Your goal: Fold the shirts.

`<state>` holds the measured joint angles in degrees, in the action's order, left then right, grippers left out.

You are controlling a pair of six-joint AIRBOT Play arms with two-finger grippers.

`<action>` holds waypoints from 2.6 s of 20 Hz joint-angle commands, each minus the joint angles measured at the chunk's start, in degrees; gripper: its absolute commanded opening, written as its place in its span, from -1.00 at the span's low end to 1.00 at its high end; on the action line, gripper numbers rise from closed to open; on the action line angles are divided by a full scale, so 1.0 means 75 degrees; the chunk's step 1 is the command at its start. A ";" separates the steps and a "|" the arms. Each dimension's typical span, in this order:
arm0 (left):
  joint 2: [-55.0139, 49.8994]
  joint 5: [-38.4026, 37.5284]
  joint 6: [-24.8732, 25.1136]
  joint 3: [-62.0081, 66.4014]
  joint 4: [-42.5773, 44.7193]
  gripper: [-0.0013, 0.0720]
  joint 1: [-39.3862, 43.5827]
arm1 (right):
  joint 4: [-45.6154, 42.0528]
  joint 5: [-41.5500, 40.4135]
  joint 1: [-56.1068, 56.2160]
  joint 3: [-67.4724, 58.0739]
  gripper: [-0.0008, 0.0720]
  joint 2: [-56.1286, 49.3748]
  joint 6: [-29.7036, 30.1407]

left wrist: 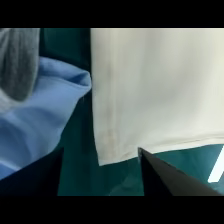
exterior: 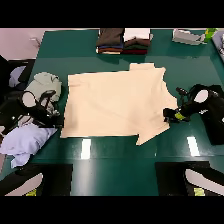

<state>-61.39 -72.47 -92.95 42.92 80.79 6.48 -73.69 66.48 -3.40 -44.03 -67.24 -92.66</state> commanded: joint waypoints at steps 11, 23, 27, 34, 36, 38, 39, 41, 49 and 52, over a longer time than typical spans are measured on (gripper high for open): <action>0.0006 0.1029 0.0262 -0.1090 -0.0836 -0.89 0.0017 | 0.0020 0.0029 0.0015 -0.0122 -0.93 0.0108 -0.0006; 0.2384 0.0854 0.0379 0.6126 0.0093 -0.89 0.0017 | -0.0399 0.0691 -0.0347 -0.6082 -0.93 0.1961 0.0256; 0.2425 0.0592 0.0388 0.8676 0.0093 -0.89 0.0017 | -0.0388 0.0839 -0.1160 -0.8035 -0.94 0.2582 0.0315; 0.2259 0.1151 0.0399 0.9821 0.0233 -0.90 0.0017 | -0.0297 0.1786 -0.1985 -1.0343 -0.94 0.2104 0.0312; 0.1883 0.0720 0.0475 0.9818 0.0245 -0.89 0.0017 | 0.0096 0.2075 -0.1988 -1.0634 -0.94 0.1647 0.0303; 0.1137 -0.0073 0.0600 0.9809 0.0396 -0.89 0.0017 | 0.0740 0.2162 -0.1985 -1.0145 -0.94 0.1311 0.0300; 0.0714 -0.0420 0.0641 0.9716 0.0440 -0.89 0.0017 | 0.0962 0.2154 -0.1985 -0.9602 -0.94 0.1183 0.0297; -0.0181 -0.0650 0.0653 0.9133 0.0425 -0.89 0.0017 | 0.1020 0.2200 -0.1985 -0.8530 -0.94 0.0839 0.0297; -0.4144 0.0122 0.0662 0.6764 0.0341 -0.89 0.0017 | 0.1011 0.1507 -0.1416 -0.5543 -0.94 -0.2055 0.0513; -0.4902 0.0828 0.0664 0.6764 0.0341 -0.89 0.0017 | 0.1014 0.0641 -0.1064 -0.5625 -0.94 -0.3042 0.0495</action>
<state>-91.50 -70.76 -88.01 95.13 83.74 6.66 -66.67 76.60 -13.72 -87.88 -82.98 -89.12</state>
